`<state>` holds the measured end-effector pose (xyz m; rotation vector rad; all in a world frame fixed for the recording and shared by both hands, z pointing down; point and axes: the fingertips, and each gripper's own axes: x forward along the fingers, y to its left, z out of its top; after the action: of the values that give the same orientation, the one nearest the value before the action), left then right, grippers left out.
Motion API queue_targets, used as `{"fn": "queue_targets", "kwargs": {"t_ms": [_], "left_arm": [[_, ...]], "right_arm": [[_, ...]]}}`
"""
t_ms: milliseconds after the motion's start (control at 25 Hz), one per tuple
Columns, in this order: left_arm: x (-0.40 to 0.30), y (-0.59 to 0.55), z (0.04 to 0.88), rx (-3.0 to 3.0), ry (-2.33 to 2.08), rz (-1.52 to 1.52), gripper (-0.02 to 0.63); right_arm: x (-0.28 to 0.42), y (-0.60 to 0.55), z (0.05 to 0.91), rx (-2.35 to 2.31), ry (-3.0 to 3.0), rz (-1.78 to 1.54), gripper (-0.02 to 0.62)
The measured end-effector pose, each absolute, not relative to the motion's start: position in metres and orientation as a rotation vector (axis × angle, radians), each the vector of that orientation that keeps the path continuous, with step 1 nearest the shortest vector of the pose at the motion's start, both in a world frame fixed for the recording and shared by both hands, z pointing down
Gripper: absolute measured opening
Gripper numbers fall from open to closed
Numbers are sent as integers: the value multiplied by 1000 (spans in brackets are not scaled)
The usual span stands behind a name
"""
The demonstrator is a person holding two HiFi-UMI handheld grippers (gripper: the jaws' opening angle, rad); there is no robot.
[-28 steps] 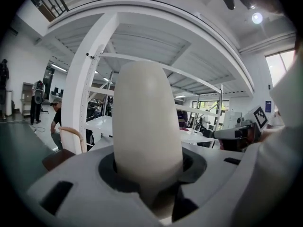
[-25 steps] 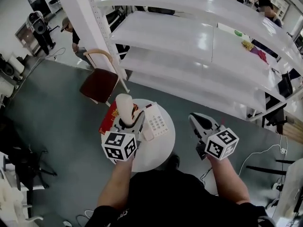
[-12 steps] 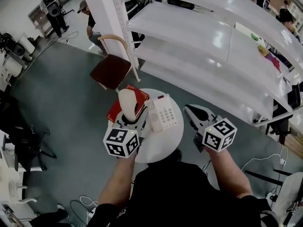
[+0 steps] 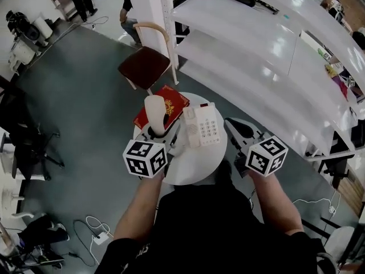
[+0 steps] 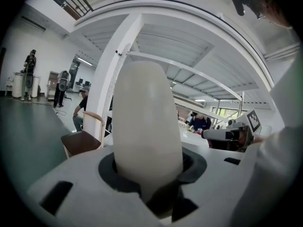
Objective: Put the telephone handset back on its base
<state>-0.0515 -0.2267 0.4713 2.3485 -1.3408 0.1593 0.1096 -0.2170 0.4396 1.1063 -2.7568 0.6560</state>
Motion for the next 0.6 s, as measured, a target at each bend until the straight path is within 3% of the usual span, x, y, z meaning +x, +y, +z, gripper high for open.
{"fn": "queue_targets", "kwargs": {"t_ms": [280,600], "left_arm": [[-39,-246,462,2245,-1420,95,170],[-8,-255,518,2109,-1379,151,170]], "right_arm": [[135,-247,424,1023,-2811,638,6],[158,-270,452,992,-2768,714,6]]}}
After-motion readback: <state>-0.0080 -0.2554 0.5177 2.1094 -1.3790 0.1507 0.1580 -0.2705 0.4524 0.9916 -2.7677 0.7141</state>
